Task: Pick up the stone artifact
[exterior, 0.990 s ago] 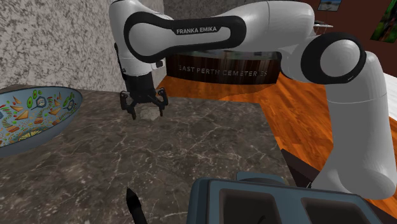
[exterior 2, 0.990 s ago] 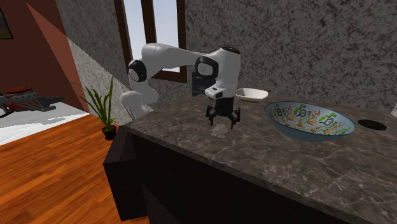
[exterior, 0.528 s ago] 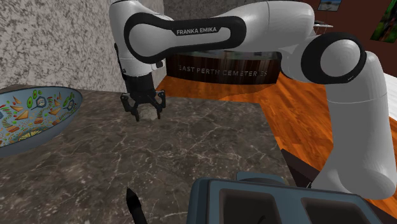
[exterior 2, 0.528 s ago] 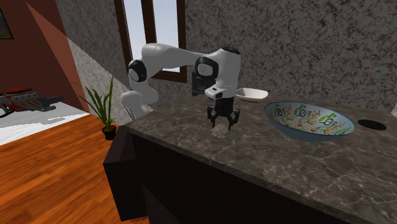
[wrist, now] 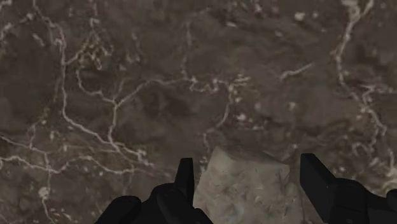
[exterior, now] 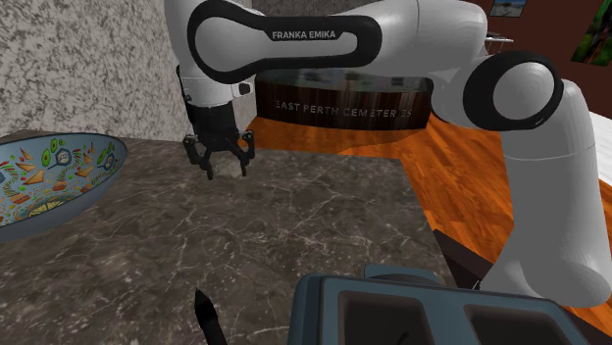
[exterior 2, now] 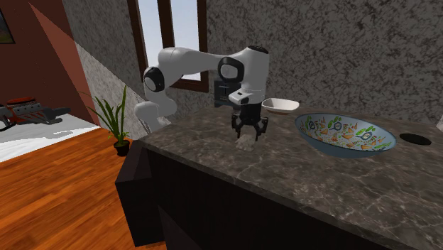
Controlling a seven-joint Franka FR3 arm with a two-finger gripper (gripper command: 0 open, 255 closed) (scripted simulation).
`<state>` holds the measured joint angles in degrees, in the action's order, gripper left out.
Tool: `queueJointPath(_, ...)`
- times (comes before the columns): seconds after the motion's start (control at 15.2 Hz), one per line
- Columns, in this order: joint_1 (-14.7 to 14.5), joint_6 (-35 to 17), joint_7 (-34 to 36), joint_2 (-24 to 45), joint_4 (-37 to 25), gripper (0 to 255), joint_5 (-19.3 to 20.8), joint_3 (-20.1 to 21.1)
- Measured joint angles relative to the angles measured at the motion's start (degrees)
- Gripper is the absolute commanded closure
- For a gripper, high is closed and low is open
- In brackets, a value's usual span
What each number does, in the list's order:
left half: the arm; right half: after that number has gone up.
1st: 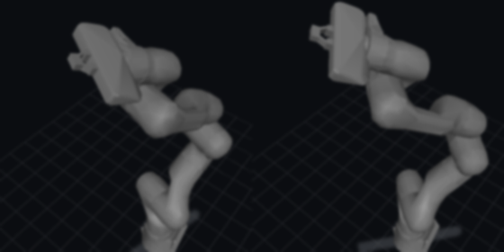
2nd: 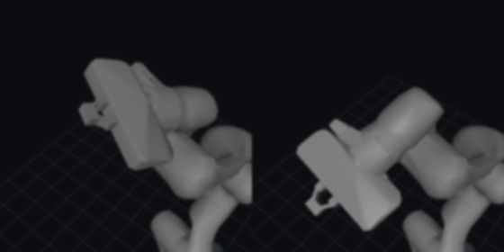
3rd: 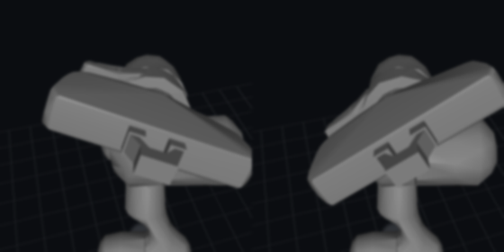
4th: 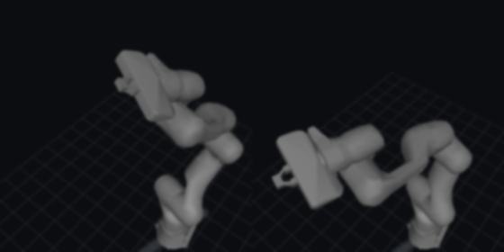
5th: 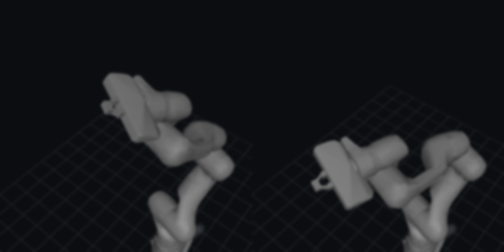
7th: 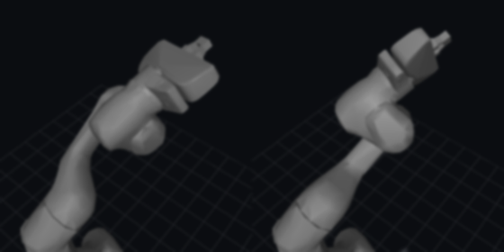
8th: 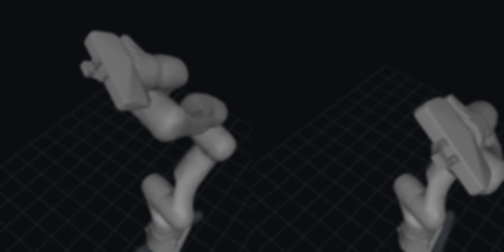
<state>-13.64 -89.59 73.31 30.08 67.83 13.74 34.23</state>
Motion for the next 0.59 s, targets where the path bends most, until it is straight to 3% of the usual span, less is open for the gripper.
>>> queueJointPath(0.59, -3.28, 8.90, -0.19, 2.87, -12.03, 255, 1.32, -0.39)
